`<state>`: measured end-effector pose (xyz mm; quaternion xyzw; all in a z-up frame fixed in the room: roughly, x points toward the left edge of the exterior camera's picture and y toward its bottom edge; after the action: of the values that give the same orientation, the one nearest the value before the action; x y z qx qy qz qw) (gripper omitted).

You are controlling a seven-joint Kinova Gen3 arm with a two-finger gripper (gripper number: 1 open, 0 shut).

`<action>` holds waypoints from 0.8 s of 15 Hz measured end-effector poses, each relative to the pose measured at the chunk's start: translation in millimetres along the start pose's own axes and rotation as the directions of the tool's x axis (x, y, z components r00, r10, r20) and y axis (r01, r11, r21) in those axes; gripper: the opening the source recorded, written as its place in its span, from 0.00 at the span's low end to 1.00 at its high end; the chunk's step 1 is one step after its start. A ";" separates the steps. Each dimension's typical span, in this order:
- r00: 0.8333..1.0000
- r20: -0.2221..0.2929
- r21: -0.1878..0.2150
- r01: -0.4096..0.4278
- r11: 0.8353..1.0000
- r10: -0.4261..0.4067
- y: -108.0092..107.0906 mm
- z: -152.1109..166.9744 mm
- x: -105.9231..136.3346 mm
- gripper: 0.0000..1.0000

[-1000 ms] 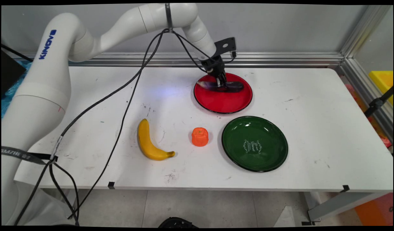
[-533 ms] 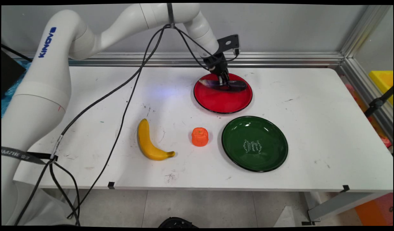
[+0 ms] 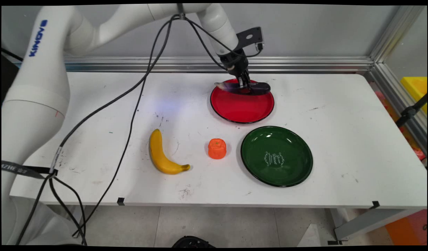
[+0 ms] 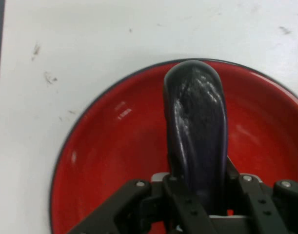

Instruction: Place the picked object on the table

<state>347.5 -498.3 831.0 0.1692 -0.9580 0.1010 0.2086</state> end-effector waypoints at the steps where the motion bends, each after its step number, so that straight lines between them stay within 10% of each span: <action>1: 1.000 0.004 -0.002 0.009 1.000 -0.009 7.0 -7.3 -0.4 0.00; 12: 0.998 0.057 -0.037 0.025 0.999 -0.023 82.9 -71.4 -38.9 0.00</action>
<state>376.6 -392.0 867.7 0.1794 -0.9631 0.0755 0.1857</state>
